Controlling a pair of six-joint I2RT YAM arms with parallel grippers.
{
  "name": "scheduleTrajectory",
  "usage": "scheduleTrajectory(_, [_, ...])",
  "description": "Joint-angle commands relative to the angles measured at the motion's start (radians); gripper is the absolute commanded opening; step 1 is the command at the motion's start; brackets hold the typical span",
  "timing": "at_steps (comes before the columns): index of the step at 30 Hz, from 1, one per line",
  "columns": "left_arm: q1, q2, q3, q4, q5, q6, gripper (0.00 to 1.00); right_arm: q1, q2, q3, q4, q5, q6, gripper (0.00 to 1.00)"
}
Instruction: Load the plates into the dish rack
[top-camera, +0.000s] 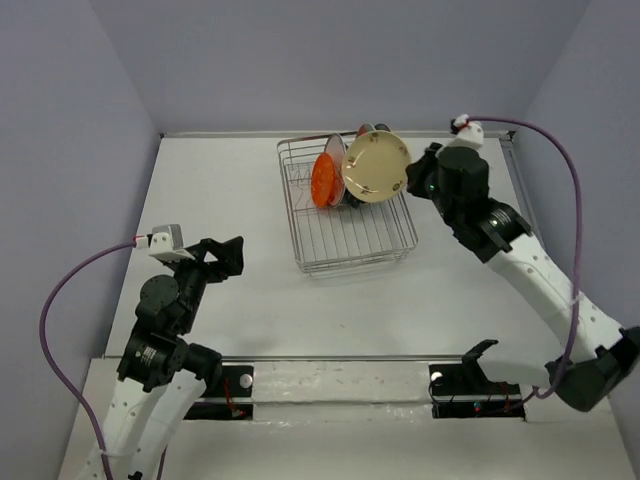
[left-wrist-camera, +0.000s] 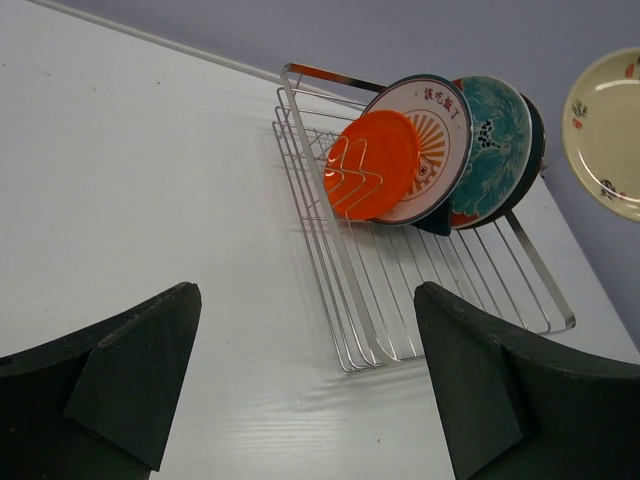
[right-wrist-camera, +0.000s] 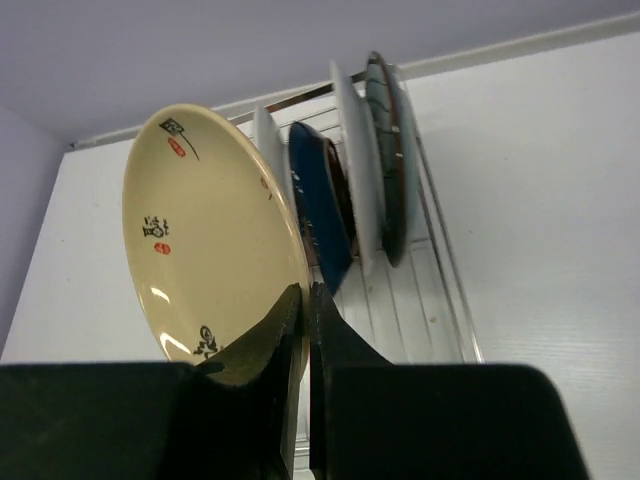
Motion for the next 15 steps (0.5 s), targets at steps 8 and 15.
scheduleTrajectory(8, [0.009, 0.007, 0.007, 0.058, 0.036, 0.008, 0.99, 0.212, 0.625, 0.681, -0.239, 0.432, -0.210, 0.07])
scheduleTrajectory(15, [-0.012, -0.005, 0.009, 0.056, 0.031, 0.008, 0.99, 0.258, 0.923, 1.002, -0.334, 0.541, -0.248, 0.07])
